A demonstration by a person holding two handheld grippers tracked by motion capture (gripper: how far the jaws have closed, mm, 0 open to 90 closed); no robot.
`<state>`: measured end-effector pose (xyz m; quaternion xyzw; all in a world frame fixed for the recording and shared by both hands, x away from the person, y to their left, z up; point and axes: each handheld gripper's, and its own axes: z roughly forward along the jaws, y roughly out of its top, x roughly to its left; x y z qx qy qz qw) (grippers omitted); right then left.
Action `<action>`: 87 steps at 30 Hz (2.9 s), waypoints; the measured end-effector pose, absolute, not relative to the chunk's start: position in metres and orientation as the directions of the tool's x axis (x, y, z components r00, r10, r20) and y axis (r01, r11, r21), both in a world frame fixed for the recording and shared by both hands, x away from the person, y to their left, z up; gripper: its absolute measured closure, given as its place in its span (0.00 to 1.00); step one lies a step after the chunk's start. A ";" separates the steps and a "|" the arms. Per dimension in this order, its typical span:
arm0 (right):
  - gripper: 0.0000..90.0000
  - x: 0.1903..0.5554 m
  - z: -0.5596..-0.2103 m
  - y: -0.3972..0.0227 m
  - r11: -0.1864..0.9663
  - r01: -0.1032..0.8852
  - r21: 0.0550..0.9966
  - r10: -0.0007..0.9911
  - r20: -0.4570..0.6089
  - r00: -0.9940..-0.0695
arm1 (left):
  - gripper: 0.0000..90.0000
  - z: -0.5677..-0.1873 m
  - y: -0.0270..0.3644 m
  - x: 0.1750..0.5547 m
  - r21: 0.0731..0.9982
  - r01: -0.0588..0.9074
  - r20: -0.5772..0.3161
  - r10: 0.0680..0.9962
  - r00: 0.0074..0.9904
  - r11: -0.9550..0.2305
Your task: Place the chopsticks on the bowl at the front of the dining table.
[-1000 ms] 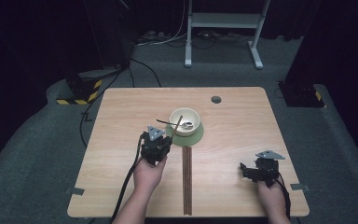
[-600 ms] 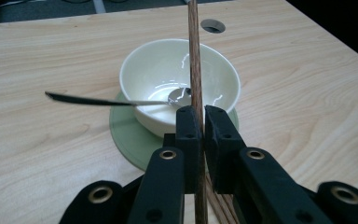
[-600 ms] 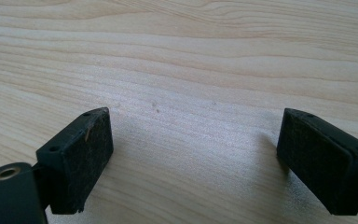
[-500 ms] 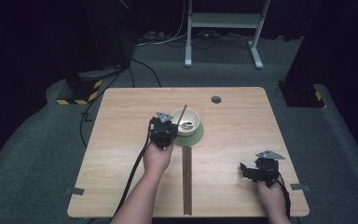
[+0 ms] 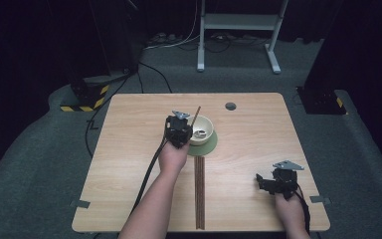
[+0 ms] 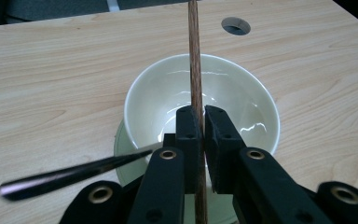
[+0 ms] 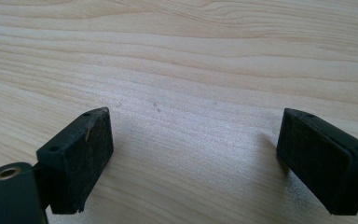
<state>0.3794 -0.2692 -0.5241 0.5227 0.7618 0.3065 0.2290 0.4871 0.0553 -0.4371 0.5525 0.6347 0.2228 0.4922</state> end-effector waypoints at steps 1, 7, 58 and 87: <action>0.12 0.379 -0.524 -0.269 0.266 0.656 0.706 0.937 -0.028 -0.349 | 0.93 -0.438 0.054 0.490 0.827 0.482 -0.378 0.921 0.096 0.289; 0.12 0.379 -0.523 -0.269 0.267 0.664 0.699 0.935 -0.022 -0.353 | 0.93 -0.442 0.048 0.505 0.820 0.491 -0.379 0.922 0.081 0.294; 0.12 0.378 -0.523 -0.269 0.265 0.667 0.696 0.936 -0.018 -0.352 | 0.64 -0.436 0.071 0.428 0.870 0.460 -0.277 0.948 0.157 0.178; 0.12 0.378 -0.523 -0.269 0.255 0.672 0.695 0.938 -0.010 -0.346 | 0.62 -0.511 0.064 0.325 0.812 0.553 -0.353 0.913 0.206 0.189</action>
